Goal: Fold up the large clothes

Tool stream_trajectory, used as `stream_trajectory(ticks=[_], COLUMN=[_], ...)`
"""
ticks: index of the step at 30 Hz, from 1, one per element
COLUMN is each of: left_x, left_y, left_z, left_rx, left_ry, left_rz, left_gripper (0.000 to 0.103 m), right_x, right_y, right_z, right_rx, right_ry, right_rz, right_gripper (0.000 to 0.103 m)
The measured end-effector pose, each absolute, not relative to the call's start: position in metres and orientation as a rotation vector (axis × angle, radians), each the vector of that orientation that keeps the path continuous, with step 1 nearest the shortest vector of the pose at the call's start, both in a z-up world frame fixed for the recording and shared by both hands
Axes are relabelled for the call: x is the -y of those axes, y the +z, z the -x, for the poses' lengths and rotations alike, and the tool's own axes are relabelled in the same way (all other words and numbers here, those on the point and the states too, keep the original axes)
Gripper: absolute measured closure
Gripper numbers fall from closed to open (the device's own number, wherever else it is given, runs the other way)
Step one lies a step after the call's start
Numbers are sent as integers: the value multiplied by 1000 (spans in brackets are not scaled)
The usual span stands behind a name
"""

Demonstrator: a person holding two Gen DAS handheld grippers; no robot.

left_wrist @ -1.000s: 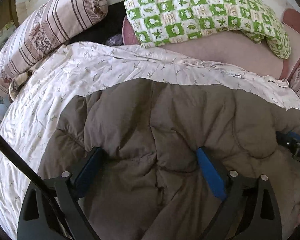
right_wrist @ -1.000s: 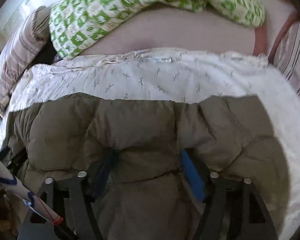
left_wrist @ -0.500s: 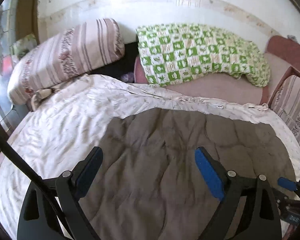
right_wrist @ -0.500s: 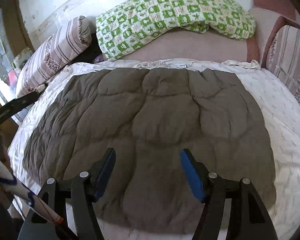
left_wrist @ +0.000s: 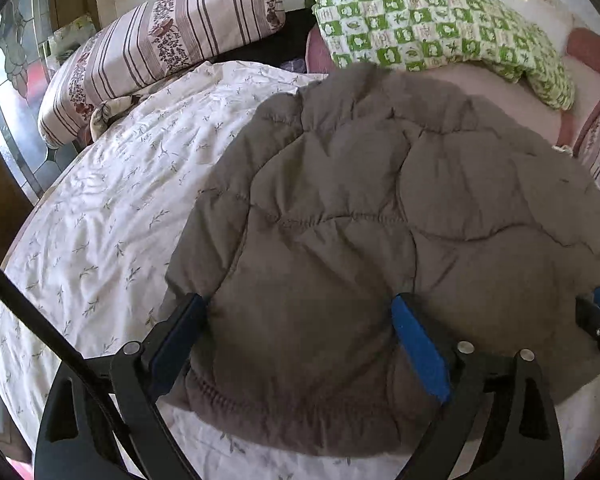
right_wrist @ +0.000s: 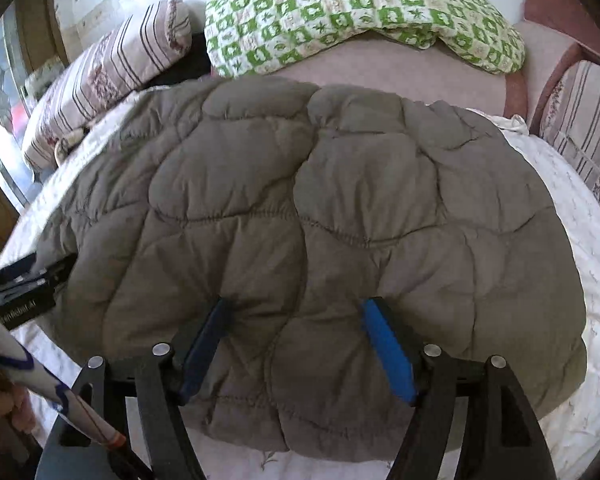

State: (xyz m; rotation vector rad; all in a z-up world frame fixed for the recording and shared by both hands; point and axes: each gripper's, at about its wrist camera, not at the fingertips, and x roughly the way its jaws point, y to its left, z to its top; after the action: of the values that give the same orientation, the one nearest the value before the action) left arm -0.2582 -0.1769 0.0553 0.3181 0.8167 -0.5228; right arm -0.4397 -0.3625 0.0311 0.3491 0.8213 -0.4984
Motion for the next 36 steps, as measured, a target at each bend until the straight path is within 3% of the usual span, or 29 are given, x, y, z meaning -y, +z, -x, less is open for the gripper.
stream_trajectory(ticks=[9,14,18,23,36], left_x=[169,188,194,200,201], left_y=[80,69,52,39,36], left_z=[312,340,331,330,332], left_rx=[-677,-651,-685,-657,-619], left_ry=[-596,-633,-652,-642,-642], left_rz=[-277,-352,-348,-388,-411], left_gripper=[8,8,6,1,1], right_x=[355,364,369,365,363], right_y=[59,43,29,13,11], right_z=[482,506,499,482,478], right_rx=[-715,-739,-779,-821,-821], right_ry=[-554,-635,-635,-654,-667], right_rz=[-395,-436,-431,-365,-327], right_gripper=[26,26,25,17,16])
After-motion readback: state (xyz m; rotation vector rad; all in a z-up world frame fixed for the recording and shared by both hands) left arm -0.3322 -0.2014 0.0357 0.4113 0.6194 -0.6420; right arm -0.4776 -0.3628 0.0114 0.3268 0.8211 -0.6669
